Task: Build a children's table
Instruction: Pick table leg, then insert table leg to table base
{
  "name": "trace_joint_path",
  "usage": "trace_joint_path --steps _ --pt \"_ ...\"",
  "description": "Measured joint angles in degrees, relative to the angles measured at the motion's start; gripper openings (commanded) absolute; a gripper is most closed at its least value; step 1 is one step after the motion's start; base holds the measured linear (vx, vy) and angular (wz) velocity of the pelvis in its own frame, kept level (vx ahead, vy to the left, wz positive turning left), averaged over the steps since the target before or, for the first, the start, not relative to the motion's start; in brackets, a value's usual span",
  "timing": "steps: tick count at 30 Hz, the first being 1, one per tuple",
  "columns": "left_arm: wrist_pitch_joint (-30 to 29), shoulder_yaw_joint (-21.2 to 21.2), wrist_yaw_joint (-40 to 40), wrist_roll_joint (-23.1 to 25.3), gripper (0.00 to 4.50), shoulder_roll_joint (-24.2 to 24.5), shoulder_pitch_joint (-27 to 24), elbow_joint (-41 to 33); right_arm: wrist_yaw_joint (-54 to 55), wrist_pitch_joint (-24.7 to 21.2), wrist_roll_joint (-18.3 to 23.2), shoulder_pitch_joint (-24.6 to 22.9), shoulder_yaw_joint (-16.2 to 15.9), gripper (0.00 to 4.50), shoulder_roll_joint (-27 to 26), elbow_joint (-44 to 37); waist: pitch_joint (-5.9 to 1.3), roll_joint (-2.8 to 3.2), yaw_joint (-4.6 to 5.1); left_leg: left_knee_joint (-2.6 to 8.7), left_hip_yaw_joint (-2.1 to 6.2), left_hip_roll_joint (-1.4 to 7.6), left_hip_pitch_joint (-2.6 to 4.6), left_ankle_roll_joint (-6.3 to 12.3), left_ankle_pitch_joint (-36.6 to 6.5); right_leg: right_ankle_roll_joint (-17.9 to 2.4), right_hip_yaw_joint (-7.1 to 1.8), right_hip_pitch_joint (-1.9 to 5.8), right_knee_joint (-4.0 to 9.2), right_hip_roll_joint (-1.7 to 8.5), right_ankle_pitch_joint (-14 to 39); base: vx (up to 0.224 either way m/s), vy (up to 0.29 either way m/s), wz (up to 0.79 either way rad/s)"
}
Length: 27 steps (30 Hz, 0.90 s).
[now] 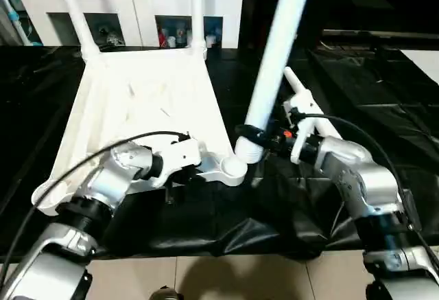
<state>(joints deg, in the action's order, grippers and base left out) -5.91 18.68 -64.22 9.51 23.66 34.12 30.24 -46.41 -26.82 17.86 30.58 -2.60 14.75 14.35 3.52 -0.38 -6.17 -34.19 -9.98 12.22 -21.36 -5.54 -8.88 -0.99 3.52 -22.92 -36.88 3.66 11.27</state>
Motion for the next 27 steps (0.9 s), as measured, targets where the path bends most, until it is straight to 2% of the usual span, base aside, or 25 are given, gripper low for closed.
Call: trace_joint_path --steps 10,15,24,27 --pt "-1.8 -0.8 0.8 0.0 0.00 -0.7 -1.3 -2.7 -1.4 0.5 -0.1 1.3 -0.2 1.86 0.0 2.9 0.08 -0.23 0.19 0.22 -0.08 -0.46 -0.07 0.21 0.0 0.3 0.03 -0.11 -0.04 0.55 0.2 0.000 0.000 0.00" --pt "-1.9 -2.7 3.9 -1.0 0.00 -2.8 -2.0 -3.0 -1.6 3.2 -0.2 2.7 -0.3 1.86 -1.8 7.9 0.24 -0.94 0.50 0.22 -0.13 -0.49 -0.20 0.31 0.0 0.3 0.07 -0.14 0.04 0.65 0.2 0.000 0.000 0.00" --pt "-2.3 -3.1 5.7 -1.9 0.00 -3.9 -2.4 -3.8 -2.1 5.4 -0.9 4.5 -1.0 1.86 -2.5 12.0 0.26 -1.08 0.70 0.22 -0.12 -0.49 -0.62 0.48 -0.1 0.3 0.17 -0.30 0.25 0.69 0.2 0.000 0.000 0.00" --pt "-2.3 -2.8 5.4 -1.8 0.00 -3.1 -2.5 -4.3 -2.5 7.6 -2.3 5.6 -1.6 1.86 -2.7 14.0 0.26 -1.41 0.97 0.22 -0.10 -0.45 -0.61 0.47 -0.1 0.3 0.21 -0.31 0.23 0.68 0.2 0.000 0.000 0.00"
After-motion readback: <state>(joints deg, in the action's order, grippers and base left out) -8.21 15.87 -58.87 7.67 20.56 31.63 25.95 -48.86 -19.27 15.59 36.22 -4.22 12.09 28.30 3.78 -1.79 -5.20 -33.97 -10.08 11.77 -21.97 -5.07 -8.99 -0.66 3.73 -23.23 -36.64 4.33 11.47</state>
